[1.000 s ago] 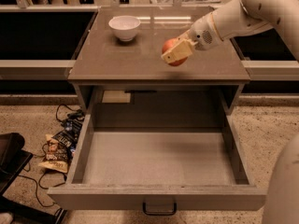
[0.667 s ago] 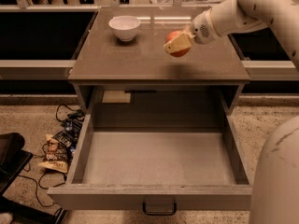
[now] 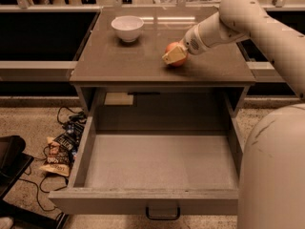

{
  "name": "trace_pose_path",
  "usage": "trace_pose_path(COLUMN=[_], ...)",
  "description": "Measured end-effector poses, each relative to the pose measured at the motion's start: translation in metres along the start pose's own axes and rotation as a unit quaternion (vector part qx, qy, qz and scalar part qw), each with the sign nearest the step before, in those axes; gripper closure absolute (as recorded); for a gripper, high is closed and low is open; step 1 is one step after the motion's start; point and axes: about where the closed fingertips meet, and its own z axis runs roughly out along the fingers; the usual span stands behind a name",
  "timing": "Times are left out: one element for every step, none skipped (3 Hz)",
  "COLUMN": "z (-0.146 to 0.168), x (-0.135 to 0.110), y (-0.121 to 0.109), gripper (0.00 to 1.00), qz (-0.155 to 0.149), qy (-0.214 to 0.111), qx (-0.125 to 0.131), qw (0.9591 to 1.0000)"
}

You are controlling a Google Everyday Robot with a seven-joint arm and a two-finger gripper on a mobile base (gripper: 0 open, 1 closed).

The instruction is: Pick apple from top drawer and place on counter

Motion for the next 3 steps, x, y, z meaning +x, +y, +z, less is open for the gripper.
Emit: trace_pose_path(z=[0.0019,0.0017,0.0021], x=[0.0017,0.0013,0.0005], y=[-0.0005,-0.0004,0.0001], gripper=[0.73,0.5,0.27], qz=[-0.004,-0.004,-0.004], qy=[0.007,0.007,0.007], qx=[0.002,0.002,0.001], qw=[1.0,1.0,1.0])
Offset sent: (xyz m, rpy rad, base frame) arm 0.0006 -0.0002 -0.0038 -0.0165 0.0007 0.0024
